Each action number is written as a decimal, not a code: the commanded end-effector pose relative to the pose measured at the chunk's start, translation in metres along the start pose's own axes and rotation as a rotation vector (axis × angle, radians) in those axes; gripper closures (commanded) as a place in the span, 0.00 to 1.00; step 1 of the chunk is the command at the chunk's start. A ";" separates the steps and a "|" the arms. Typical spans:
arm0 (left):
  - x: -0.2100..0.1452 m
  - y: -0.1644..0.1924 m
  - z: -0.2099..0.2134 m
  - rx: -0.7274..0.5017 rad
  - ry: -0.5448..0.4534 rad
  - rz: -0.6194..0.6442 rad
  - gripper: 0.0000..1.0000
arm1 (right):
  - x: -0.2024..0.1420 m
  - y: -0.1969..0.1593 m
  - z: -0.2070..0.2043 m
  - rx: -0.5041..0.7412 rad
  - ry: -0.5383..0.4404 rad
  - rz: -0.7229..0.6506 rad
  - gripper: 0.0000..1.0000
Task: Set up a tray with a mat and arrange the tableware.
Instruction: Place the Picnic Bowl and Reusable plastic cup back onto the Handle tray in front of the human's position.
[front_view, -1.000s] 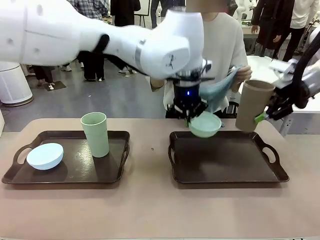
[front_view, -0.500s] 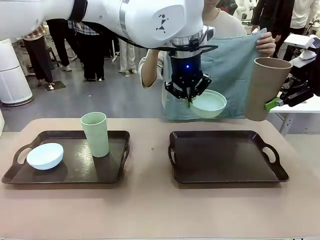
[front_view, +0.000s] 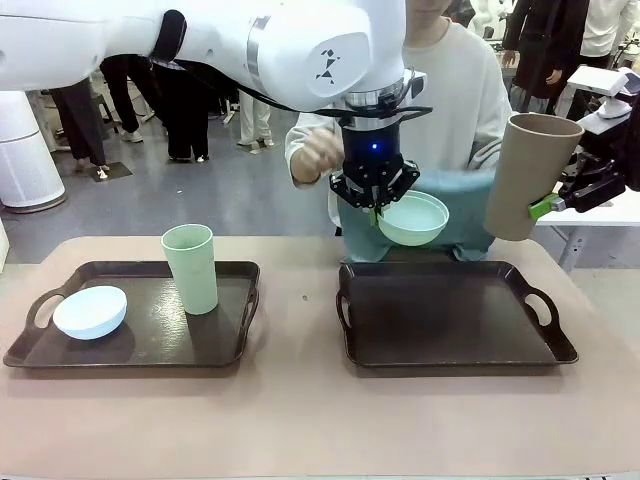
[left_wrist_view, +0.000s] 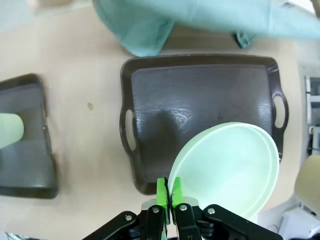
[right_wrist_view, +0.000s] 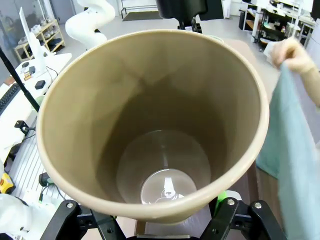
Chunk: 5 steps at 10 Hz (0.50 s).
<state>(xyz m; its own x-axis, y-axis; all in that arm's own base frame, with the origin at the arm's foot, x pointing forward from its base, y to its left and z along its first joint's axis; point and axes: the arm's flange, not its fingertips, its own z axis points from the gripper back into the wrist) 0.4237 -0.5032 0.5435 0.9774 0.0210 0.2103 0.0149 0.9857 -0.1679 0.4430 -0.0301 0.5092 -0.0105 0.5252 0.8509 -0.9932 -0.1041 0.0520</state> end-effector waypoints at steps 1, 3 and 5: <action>0.001 0.000 0.003 -0.004 -0.017 -0.011 1.00 | 0.000 -0.003 0.002 -0.001 0.005 0.017 1.00; 0.001 0.000 0.003 -0.004 -0.017 -0.011 1.00 | 0.000 -0.003 0.002 -0.001 0.005 0.017 1.00; 0.001 0.000 0.003 -0.004 -0.017 -0.011 1.00 | 0.000 -0.003 0.002 -0.001 0.005 0.017 1.00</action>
<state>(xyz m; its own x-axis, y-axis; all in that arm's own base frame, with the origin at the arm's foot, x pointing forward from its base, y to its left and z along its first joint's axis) 0.4233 -0.5041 0.5465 0.9767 0.0205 0.2138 0.0171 0.9848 -0.1726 0.4429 -0.0307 0.5092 -0.0105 0.5235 0.8520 -0.9933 -0.1038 0.0515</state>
